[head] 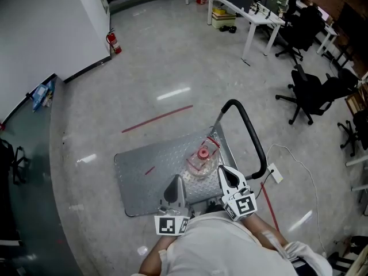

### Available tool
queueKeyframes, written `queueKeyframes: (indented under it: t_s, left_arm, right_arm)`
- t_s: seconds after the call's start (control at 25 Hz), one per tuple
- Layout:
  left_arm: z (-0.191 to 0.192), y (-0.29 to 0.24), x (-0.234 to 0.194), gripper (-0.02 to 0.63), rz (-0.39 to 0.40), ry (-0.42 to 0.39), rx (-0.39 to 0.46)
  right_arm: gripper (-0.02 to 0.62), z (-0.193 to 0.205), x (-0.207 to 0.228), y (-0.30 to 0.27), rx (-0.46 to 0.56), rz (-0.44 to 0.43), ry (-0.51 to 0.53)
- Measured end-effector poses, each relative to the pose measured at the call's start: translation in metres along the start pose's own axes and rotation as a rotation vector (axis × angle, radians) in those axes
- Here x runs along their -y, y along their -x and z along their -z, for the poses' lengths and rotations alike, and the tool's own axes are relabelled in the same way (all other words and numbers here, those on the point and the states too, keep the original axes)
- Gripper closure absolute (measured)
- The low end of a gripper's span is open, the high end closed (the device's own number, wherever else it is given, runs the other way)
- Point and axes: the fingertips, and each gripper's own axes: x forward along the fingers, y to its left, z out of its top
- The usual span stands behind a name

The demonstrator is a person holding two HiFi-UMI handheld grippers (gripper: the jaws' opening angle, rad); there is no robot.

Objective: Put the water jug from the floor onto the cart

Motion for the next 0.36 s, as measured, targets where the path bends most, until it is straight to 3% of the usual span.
queueKeyframes:
  t_s: [0.36]
  left_arm:
    - [0.0004,-0.0021,0.0064,0.603,0.008,0.001,0.001]
  right_arm:
    - [0.583,0.0006,0.0013,-0.0003,-0.006,-0.012,0.002]
